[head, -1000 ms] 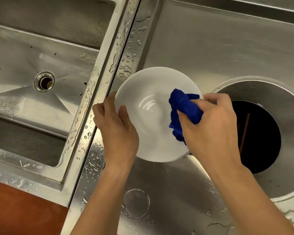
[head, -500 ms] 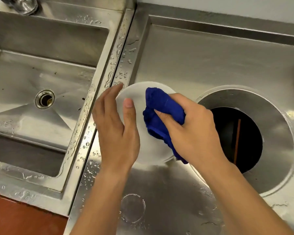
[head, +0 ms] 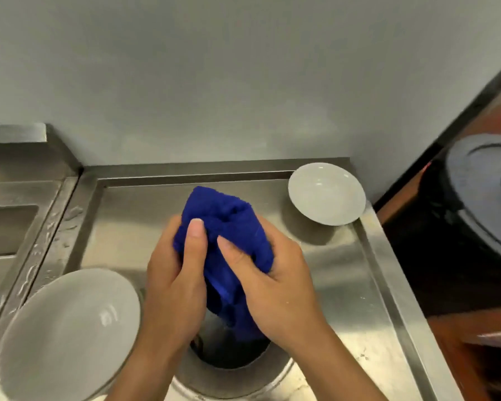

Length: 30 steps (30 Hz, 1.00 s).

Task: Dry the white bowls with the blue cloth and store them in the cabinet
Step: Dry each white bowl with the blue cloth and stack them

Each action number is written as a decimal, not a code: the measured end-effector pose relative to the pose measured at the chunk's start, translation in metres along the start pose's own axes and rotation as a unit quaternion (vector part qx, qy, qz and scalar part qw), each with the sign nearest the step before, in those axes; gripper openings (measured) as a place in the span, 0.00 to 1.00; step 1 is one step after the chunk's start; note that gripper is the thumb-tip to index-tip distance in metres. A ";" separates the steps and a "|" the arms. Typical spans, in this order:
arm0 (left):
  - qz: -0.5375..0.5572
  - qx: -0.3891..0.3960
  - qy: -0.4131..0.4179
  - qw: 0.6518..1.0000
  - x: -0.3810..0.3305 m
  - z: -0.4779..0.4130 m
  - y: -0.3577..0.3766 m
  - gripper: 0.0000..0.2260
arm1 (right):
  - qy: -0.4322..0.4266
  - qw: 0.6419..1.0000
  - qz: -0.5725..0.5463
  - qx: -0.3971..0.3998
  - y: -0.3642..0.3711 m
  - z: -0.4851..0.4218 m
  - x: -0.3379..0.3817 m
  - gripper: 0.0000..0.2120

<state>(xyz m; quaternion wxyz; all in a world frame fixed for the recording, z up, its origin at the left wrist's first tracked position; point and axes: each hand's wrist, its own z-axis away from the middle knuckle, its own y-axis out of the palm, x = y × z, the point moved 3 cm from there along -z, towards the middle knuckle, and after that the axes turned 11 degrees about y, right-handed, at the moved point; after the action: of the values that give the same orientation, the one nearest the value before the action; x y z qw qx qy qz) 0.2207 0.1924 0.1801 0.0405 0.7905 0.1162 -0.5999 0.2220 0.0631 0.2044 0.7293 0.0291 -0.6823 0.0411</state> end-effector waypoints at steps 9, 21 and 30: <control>0.043 0.054 -0.127 0.990 0.036 -0.021 0.166 0.24 | 0.004 0.988 0.013 -0.151 -0.157 -0.032 -0.033 0.12; 0.047 0.012 -0.333 0.942 0.186 -0.048 0.241 0.16 | 0.053 0.979 0.027 -0.196 -0.214 -0.097 -0.147 0.07; 0.135 -0.013 -0.368 0.920 0.212 -0.063 0.277 0.09 | 0.086 0.971 0.028 -0.221 -0.237 -0.132 -0.178 0.08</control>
<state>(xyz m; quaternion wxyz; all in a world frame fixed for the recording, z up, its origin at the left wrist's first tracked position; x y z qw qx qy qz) 0.3985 -0.0349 -0.0267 0.1713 0.5219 -0.0072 -0.8356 0.3646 -0.1637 0.0215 0.7721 -0.1562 -0.6097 -0.0880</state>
